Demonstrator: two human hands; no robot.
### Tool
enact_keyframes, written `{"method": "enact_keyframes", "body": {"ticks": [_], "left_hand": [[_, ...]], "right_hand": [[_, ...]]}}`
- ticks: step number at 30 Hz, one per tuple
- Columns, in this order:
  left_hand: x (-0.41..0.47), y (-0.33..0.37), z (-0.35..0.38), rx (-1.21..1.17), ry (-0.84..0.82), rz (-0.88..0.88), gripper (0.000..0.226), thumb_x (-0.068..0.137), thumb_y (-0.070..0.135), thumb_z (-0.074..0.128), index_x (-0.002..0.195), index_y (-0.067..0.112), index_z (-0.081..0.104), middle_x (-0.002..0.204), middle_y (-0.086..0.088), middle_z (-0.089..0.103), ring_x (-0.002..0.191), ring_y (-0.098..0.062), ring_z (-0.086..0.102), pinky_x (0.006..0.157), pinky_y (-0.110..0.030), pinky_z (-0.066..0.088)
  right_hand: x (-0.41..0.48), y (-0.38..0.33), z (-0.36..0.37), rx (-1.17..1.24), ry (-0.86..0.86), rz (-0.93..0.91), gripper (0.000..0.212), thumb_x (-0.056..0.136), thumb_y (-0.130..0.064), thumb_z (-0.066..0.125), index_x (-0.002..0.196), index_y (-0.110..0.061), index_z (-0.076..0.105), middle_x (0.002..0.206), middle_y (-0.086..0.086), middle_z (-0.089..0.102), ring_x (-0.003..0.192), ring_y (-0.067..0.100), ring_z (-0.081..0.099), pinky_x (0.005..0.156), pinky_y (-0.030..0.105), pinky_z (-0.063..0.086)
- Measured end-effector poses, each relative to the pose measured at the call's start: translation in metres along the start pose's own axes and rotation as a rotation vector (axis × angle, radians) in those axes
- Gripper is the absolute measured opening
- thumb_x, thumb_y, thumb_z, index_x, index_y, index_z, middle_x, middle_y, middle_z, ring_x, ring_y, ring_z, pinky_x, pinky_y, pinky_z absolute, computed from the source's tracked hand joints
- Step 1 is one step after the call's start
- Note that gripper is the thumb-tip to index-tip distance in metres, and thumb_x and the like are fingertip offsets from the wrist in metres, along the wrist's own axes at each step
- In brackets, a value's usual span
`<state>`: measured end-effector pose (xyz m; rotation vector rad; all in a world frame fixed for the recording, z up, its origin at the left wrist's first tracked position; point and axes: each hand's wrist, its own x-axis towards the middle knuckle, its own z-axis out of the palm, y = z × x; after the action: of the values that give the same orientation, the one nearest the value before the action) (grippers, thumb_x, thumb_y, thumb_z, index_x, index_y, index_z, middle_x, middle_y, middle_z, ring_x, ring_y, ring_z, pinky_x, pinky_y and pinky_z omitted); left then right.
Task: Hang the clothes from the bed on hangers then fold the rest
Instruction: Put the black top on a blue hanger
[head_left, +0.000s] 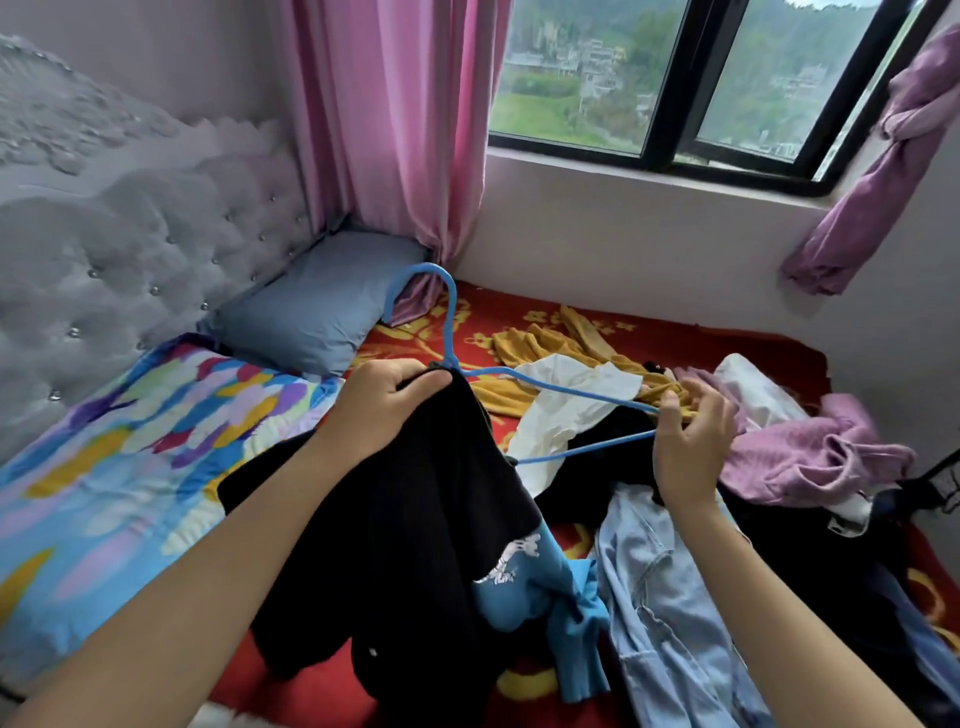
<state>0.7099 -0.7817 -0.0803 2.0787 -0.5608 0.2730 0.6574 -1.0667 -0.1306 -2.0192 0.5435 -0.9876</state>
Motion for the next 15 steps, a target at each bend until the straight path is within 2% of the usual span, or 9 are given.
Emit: {"method": "enact_keyframes", "body": {"ticks": [2,4,6,9,11,13,15], "left_hand": [[0.003,0.002,-0.003,-0.012,0.02,0.011,0.028,0.089,0.018,0.062,0.064,0.004,0.061,0.056,-0.001,0.053,0.054,-0.001,0.043,0.057,-0.026,0.032],[0.008,0.005,-0.005,0.011,0.026,0.022,0.027,0.089,0.02,0.062,0.069,0.002,0.064,0.059,-0.005,0.054,0.054,-0.001,0.043,0.058,-0.026,0.033],[0.012,0.008,-0.009,0.013,0.042,0.015,0.025,0.09,0.021,0.061,0.068,0.009,0.065,0.059,0.001,0.056,0.054,-0.001,0.044,0.057,-0.021,0.033],[0.019,0.015,-0.014,-0.038,0.092,-0.011,0.032,0.091,0.022,0.06,0.059,0.026,0.057,0.046,0.019,0.051,0.049,0.005,0.046,0.05,-0.009,0.032],[0.022,0.021,-0.015,-0.064,0.113,-0.011,0.032,0.091,0.021,0.06,0.059,0.029,0.056,0.044,0.022,0.05,0.048,0.007,0.047,0.05,-0.007,0.032],[0.025,0.026,-0.016,-0.11,0.13,0.001,0.032,0.09,0.019,0.06,0.06,0.028,0.058,0.044,0.021,0.05,0.047,0.008,0.047,0.049,-0.005,0.032],[0.025,0.029,-0.019,-0.173,0.124,0.022,0.034,0.09,0.018,0.06,0.059,0.03,0.061,0.044,0.021,0.051,0.046,0.008,0.046,0.047,-0.004,0.032]], "right_hand": [[-0.011,0.007,0.006,0.215,-0.066,0.27,0.035,0.088,-0.013,0.05,0.122,-0.009,0.047,0.108,0.02,0.054,0.1,0.029,0.052,0.092,0.035,0.037],[-0.027,0.006,0.014,0.314,-0.178,0.318,0.056,0.087,0.001,0.051,0.138,-0.016,0.034,0.094,0.01,0.058,0.083,0.019,0.056,0.08,0.032,0.043],[-0.038,0.004,0.02,0.35,-0.163,0.315,0.063,0.087,0.004,0.049,0.142,-0.015,0.027,0.088,0.003,0.06,0.083,0.014,0.057,0.078,0.025,0.044],[-0.043,-0.002,0.028,0.55,-0.074,0.482,0.038,0.087,0.007,0.042,0.12,-0.01,0.039,0.083,0.004,0.063,0.077,0.015,0.059,0.071,0.025,0.046],[-0.051,-0.007,0.034,0.587,-0.196,0.521,0.029,0.086,0.011,0.04,0.104,-0.01,0.047,0.086,0.007,0.064,0.077,0.014,0.061,0.07,0.024,0.046],[-0.061,-0.013,0.039,0.591,-0.379,0.428,0.035,0.084,0.016,0.042,0.095,-0.014,0.057,0.092,0.008,0.066,0.083,0.009,0.063,0.074,0.019,0.045],[-0.062,-0.025,0.044,0.666,-0.506,0.356,0.038,0.083,0.017,0.045,0.095,-0.013,0.065,0.099,0.01,0.066,0.088,0.007,0.064,0.076,0.015,0.048]]}}
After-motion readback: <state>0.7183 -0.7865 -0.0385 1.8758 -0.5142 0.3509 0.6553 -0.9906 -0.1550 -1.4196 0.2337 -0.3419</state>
